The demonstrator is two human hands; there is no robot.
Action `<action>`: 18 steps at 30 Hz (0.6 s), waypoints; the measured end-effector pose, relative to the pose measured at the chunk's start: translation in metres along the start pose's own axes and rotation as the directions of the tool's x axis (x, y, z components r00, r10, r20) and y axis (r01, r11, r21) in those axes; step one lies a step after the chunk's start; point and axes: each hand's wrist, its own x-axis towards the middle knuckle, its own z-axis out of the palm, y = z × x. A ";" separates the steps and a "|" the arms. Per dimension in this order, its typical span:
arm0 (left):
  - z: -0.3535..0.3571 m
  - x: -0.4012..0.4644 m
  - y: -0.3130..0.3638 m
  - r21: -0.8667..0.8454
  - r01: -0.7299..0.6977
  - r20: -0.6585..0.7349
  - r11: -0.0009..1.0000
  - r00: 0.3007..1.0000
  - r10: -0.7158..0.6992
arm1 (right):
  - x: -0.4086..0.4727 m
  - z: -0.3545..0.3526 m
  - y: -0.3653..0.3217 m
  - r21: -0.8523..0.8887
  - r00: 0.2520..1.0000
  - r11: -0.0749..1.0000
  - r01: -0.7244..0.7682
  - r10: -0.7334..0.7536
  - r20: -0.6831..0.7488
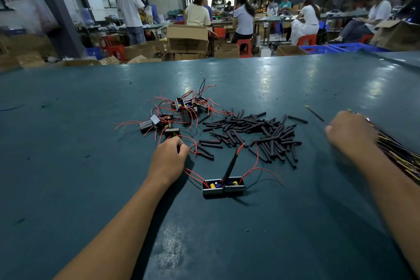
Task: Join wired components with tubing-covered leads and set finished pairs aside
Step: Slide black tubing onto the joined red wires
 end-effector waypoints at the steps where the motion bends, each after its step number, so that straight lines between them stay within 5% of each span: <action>1: 0.000 0.000 -0.001 -0.002 -0.014 0.013 1.000 1.000 0.014 | -0.006 -0.002 -0.006 0.090 0.998 0.994 0.059 -0.057 -0.015; 6: -0.001 -0.001 -0.007 -0.066 -0.079 0.023 0.995 0.997 0.080 | -0.047 0.002 -0.034 0.623 0.972 0.769 0.145 -0.230 0.057; 9: -0.002 0.002 -0.004 -0.104 -0.085 0.001 0.991 0.996 0.086 | -0.059 -0.003 -0.045 0.897 0.910 0.429 -0.110 -0.319 0.264; 11: -0.003 0.000 0.004 -0.154 -0.111 -0.019 0.982 0.994 0.109 | -0.065 -0.010 -0.050 0.921 0.813 0.255 -0.295 -0.439 0.382; 14: -0.008 -0.008 0.018 -0.240 -0.173 -0.031 0.955 0.985 0.171 | -0.076 -0.013 -0.053 0.906 0.693 0.248 -0.342 -0.585 0.421; 18: -0.012 -0.016 0.027 -0.218 -0.234 -0.005 0.948 0.971 0.239 | -0.082 -0.019 -0.055 0.910 0.634 0.181 -0.374 -0.666 0.393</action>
